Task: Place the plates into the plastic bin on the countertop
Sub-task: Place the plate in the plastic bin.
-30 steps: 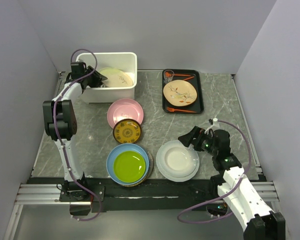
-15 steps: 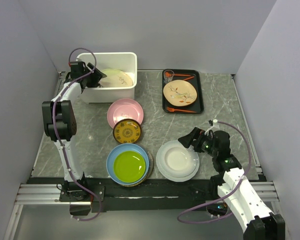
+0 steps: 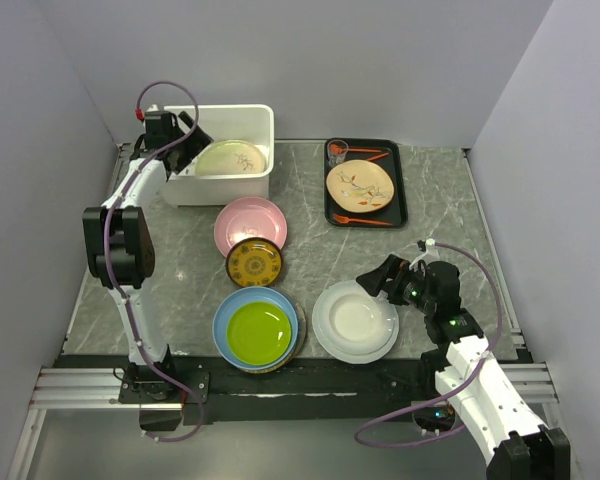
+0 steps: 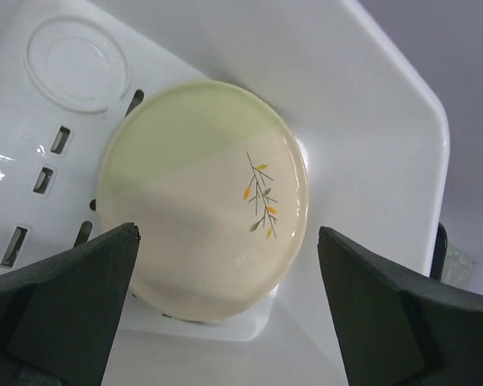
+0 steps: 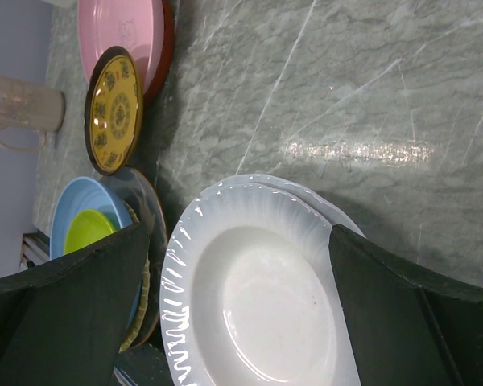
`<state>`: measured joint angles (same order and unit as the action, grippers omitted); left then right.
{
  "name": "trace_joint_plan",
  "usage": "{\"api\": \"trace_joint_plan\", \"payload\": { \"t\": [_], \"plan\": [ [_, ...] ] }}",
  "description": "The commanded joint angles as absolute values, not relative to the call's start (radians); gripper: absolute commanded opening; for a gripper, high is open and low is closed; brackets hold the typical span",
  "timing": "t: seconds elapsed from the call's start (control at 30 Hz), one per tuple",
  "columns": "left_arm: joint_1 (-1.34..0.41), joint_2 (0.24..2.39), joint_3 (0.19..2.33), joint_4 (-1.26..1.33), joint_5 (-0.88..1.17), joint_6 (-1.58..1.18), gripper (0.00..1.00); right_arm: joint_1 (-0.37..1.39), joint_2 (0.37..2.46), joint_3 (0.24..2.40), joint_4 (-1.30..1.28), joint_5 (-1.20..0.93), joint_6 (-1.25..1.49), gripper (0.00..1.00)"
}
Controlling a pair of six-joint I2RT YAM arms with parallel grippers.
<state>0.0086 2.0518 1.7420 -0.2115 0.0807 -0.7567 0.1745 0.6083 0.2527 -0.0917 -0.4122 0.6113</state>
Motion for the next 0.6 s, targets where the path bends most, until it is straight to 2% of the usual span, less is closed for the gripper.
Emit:
{"api": "trace_joint_plan", "payload": {
  "t": [0.0,0.57],
  "plan": [
    [-0.023,1.961,1.784,-0.212,0.005,-0.704,0.98,0.183,0.6,0.261,-0.075,-0.413,0.607,1.0],
    [-0.072,1.68,1.615,-0.059,0.026,-0.704,0.99,0.181,0.61,0.287,-0.074,-0.413,0.601,1.0]
  ]
}}
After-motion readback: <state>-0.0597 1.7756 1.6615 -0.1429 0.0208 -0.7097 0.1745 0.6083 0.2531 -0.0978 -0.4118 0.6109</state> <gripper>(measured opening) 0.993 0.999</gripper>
